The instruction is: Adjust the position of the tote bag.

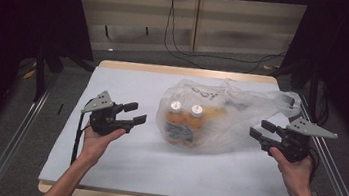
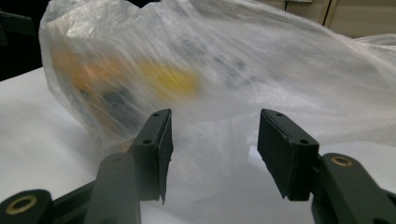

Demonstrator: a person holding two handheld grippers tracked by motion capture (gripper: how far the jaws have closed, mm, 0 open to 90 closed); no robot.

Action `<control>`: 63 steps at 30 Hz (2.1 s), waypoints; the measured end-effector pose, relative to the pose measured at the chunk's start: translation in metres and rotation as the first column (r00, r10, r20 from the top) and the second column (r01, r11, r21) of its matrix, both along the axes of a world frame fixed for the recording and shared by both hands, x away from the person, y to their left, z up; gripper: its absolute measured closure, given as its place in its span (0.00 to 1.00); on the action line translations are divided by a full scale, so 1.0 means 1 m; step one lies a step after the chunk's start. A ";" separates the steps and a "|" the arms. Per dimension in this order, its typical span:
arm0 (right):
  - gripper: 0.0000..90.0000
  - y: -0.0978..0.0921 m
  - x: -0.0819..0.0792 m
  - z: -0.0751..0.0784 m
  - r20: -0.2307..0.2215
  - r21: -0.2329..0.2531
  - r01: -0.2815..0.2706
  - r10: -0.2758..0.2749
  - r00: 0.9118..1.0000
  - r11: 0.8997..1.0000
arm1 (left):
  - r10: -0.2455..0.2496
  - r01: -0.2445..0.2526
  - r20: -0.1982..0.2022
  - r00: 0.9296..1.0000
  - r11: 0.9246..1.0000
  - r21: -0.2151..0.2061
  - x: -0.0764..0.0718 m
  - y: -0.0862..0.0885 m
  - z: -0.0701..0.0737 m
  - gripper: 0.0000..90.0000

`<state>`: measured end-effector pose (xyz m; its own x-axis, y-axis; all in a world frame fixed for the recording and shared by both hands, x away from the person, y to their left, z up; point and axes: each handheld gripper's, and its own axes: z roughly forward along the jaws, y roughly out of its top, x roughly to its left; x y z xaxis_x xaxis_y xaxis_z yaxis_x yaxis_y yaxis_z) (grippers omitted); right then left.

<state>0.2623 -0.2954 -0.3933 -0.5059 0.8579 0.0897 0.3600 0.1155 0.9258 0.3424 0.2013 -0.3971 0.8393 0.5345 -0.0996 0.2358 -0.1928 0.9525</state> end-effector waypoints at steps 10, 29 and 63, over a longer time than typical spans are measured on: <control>0.41 -0.005 0.013 -0.019 -0.072 -0.032 0.029 -0.031 0.997 0.999 | -0.036 0.035 -0.013 0.999 0.998 -0.052 0.024 -0.025 0.017 0.46; 0.30 -0.005 0.049 -0.034 -0.130 0.001 0.022 -0.022 0.991 1.000 | -0.135 0.137 -0.102 0.986 0.990 0.015 0.070 -0.084 0.030 0.36; 1.00 0.015 0.064 0.014 0.024 0.082 -0.046 0.045 0.999 0.996 | -0.145 0.142 -0.025 0.989 0.985 -0.096 0.055 -0.052 0.048 0.93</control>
